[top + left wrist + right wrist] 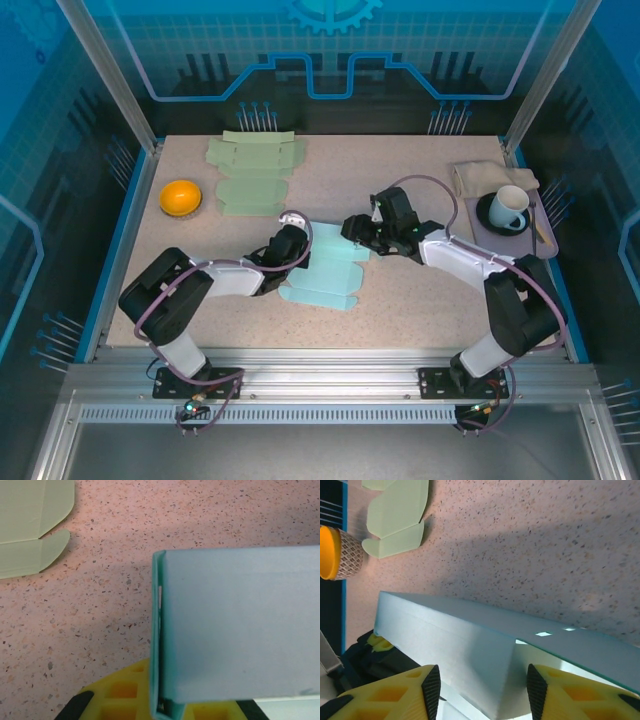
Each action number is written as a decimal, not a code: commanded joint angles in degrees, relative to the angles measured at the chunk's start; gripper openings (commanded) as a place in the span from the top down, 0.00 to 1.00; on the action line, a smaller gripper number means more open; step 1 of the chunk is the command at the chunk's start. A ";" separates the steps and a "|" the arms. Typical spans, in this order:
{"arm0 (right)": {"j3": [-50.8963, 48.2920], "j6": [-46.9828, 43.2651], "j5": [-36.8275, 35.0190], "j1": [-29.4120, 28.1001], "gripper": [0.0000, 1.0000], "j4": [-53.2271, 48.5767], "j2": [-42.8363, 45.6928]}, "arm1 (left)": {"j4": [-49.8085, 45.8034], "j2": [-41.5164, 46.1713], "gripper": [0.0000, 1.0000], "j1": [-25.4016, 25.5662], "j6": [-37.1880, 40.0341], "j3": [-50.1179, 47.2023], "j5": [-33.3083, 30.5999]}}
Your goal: Fold the paper box
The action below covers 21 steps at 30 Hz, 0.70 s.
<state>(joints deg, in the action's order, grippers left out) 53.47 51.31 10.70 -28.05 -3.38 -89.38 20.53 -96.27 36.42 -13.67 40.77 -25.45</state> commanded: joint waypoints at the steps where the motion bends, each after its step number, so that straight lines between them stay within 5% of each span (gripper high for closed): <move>1: -2.01 8.14 4.89 0.08 0.51 8.78 -1.31 | -5.72 -1.20 1.00 0.98 -1.45 0.62 0.67; 13: -5.29 9.27 -0.22 0.10 0.81 7.62 1.86 | -6.85 -1.69 1.00 1.18 -2.91 1.10 -0.03; 21: -3.43 -1.92 -7.12 -0.77 0.52 -5.58 7.89 | -9.44 -1.94 1.00 1.13 -4.07 2.34 -2.51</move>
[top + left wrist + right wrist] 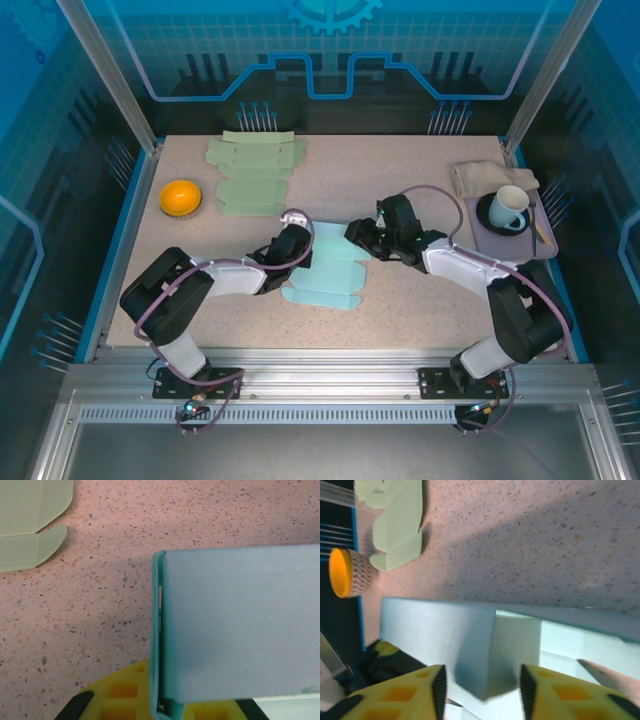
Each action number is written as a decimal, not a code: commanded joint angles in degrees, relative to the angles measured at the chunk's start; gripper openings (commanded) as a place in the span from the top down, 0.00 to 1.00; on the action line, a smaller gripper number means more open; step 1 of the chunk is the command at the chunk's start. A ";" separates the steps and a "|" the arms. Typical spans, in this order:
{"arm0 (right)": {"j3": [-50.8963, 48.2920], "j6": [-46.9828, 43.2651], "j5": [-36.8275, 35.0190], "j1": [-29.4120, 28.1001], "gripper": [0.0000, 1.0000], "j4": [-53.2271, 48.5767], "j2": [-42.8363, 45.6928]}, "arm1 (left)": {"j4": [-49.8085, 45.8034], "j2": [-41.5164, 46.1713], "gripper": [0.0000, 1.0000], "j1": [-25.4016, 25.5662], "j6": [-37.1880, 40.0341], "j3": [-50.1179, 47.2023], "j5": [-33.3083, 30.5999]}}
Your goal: Fold the paper box
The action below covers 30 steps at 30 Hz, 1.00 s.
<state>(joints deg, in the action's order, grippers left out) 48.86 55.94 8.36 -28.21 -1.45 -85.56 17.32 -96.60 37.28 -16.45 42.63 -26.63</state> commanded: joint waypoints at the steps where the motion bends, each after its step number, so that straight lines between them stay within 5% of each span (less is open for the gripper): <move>1: 1.16 -8.56 -6.67 -1.23 0.52 -9.56 5.58 | -6.51 -1.65 1.00 0.26 -1.55 0.45 -1.40; 10: -4.38 -15.73 -9.28 -2.05 0.74 -3.42 6.40 | -11.18 -1.93 1.00 0.26 -4.79 1.88 -1.87; 30: -7.16 -14.56 -4.81 7.39 0.79 16.26 -12.25 | -17.60 -2.48 1.00 0.39 -7.75 5.17 -1.72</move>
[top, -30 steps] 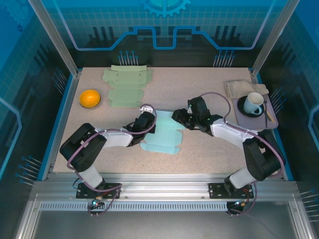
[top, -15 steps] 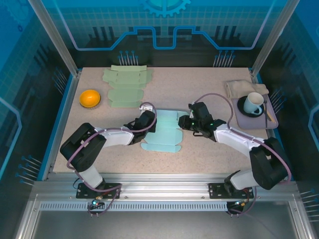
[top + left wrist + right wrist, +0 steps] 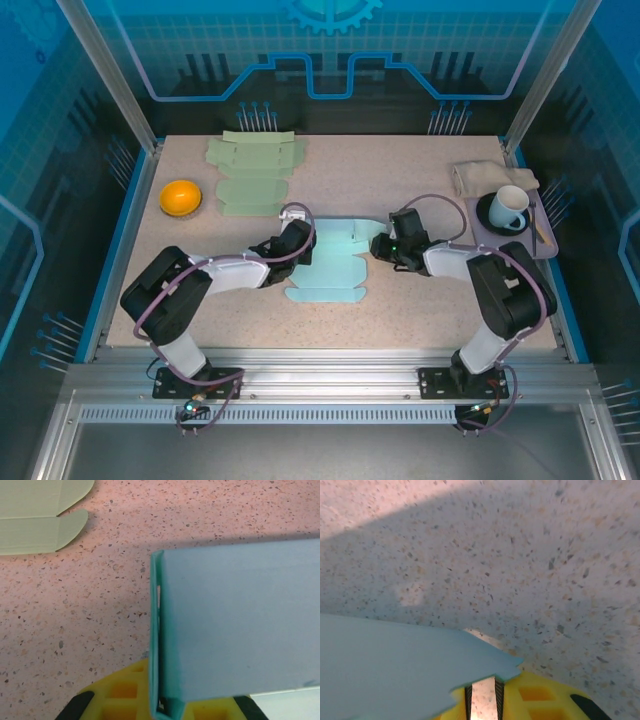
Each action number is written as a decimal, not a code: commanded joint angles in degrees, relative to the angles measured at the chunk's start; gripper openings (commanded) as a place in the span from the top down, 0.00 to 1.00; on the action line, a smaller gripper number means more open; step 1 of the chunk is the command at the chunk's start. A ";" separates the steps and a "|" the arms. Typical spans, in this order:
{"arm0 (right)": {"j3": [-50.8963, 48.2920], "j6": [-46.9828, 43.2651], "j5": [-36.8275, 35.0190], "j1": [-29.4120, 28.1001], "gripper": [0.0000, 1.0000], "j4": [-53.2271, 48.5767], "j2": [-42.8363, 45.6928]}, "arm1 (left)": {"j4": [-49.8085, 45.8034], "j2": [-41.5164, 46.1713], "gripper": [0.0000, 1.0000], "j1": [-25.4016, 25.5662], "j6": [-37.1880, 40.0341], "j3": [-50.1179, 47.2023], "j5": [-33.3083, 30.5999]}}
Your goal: Fold the paper box
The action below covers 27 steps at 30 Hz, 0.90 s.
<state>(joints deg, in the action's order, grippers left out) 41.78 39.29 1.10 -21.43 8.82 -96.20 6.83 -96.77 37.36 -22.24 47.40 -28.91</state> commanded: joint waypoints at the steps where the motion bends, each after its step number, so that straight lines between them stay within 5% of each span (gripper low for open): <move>1: -0.45 2.67 3.54 0.58 0.79 8.38 -2.13 | -7.42 -2.52 1.00 0.42 -2.02 0.79 0.50; 9: -2.32 7.16 10.94 -0.37 0.78 20.27 -3.09 | -8.48 -3.77 1.00 0.90 -2.12 1.82 -0.10; 27: 5.96 8.81 5.41 -9.68 0.82 8.21 -12.50 | -8.04 -4.41 1.00 1.38 -3.78 1.83 0.88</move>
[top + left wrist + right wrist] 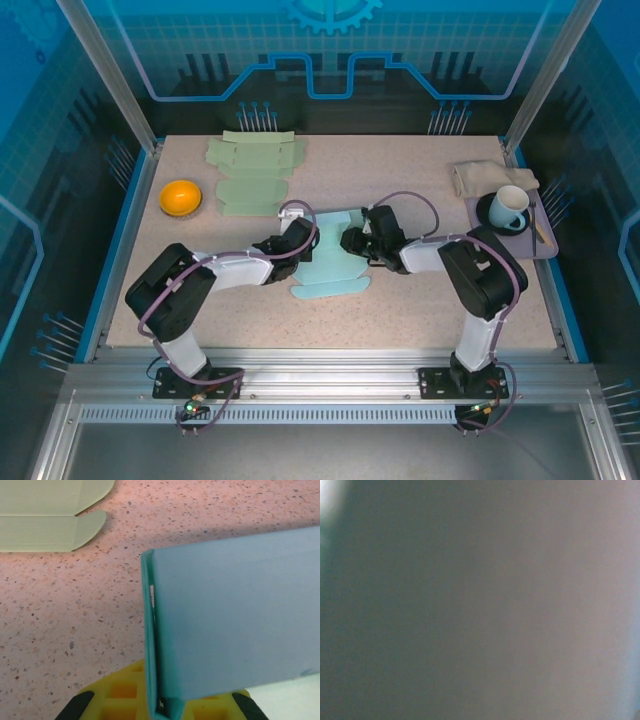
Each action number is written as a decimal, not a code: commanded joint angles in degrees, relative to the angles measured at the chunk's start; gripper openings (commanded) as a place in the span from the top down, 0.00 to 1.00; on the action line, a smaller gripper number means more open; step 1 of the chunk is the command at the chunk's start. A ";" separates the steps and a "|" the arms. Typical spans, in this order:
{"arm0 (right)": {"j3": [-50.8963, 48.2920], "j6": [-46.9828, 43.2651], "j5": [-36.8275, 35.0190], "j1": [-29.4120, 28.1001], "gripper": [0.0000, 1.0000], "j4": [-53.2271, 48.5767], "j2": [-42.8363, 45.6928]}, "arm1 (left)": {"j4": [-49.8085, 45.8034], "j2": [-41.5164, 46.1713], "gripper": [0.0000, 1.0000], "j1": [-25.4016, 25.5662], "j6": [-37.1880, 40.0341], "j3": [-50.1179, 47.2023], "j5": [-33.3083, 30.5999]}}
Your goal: Fold the paper box
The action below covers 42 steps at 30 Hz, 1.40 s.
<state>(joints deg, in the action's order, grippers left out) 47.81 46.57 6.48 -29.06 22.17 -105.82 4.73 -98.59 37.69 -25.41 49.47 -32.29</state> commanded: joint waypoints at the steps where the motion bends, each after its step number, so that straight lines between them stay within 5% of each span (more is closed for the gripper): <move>1: -0.53 2.21 0.08 -1.99 0.81 -4.88 -2.81 | -5.81 -2.53 1.00 1.02 -0.70 -0.33 4.25; 12: -0.69 -11.86 -0.66 2.02 0.75 -21.44 15.96 | -6.44 -2.61 1.00 0.90 0.37 -0.08 2.41; 16: 3.94 -26.03 -0.26 5.24 0.63 -35.91 23.15 | -6.32 -2.23 1.00 0.81 1.75 -0.07 1.99; 20: 10.30 -51.66 -1.25 9.49 0.54 -46.34 27.60 | -5.39 -1.50 1.00 0.87 3.46 -0.69 1.43; 23: 14.63 -66.74 -0.27 14.67 0.49 -48.30 26.72 | -4.47 -1.26 1.00 0.83 4.53 -1.31 1.71; 31: 17.42 -98.95 16.36 23.24 0.38 -41.65 13.25 | -2.34 -0.73 1.00 0.80 7.18 -2.33 2.16; 34: 24.76 -104.35 18.77 23.26 0.39 -50.86 6.89 | -1.83 -0.64 1.00 0.81 7.22 -2.37 2.33; 42: 24.06 -110.28 20.75 20.14 0.39 -52.23 3.27 | -1.26 -0.55 1.00 0.86 6.93 -2.27 3.55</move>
<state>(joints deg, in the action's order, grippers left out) 70.61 -58.28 24.14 -7.25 -27.00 -101.30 7.38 -98.85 37.80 -20.58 48.84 -31.99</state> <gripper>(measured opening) 0.605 0.094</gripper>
